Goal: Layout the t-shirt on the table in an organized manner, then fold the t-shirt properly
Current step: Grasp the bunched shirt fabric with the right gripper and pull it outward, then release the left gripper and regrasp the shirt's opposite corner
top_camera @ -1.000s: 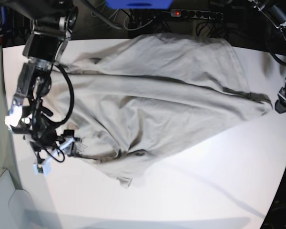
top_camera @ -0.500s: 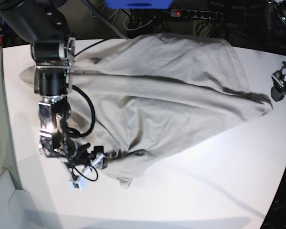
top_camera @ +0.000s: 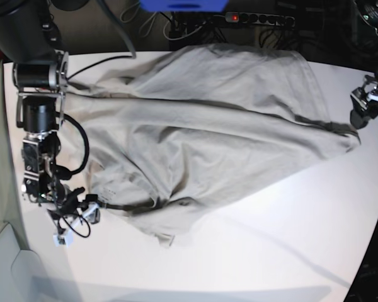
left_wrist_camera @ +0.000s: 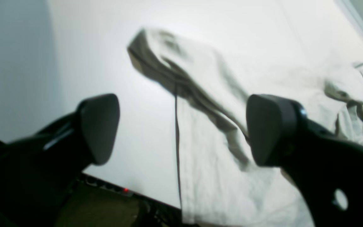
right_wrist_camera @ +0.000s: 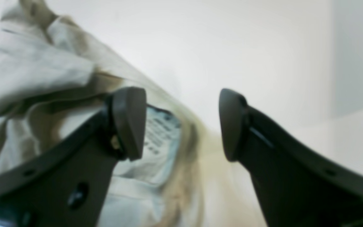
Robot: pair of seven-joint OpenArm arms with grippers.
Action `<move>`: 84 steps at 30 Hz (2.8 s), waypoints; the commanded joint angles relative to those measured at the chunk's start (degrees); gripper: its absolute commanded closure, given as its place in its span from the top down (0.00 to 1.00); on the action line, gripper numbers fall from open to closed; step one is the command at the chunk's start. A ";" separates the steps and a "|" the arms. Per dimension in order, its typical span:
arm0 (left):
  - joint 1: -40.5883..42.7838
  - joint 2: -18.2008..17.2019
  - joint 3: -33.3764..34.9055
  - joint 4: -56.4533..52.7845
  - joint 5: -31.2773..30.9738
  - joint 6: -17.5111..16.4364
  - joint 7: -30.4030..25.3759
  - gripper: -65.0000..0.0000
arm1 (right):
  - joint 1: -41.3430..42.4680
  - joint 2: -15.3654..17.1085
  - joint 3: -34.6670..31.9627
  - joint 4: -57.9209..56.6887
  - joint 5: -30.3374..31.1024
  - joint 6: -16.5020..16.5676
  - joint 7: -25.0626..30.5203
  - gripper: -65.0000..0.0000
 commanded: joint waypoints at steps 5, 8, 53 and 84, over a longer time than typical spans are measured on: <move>-0.82 -1.28 -0.30 0.78 -1.05 -0.18 -1.28 0.96 | -0.97 1.21 0.01 1.02 0.54 0.33 0.79 0.57; -1.70 -1.28 -0.30 0.78 -1.05 -0.18 -1.28 0.96 | -2.20 1.04 -0.34 1.02 0.54 0.33 1.14 0.57; -1.34 -0.76 -0.82 1.22 -1.05 -0.18 -1.28 0.96 | 11.07 3.94 4.41 3.92 0.45 0.15 1.23 0.00; 8.33 6.89 5.24 1.22 -20.04 -0.18 17.71 0.96 | -12.67 6.75 14.61 24.23 0.62 0.15 -2.02 0.59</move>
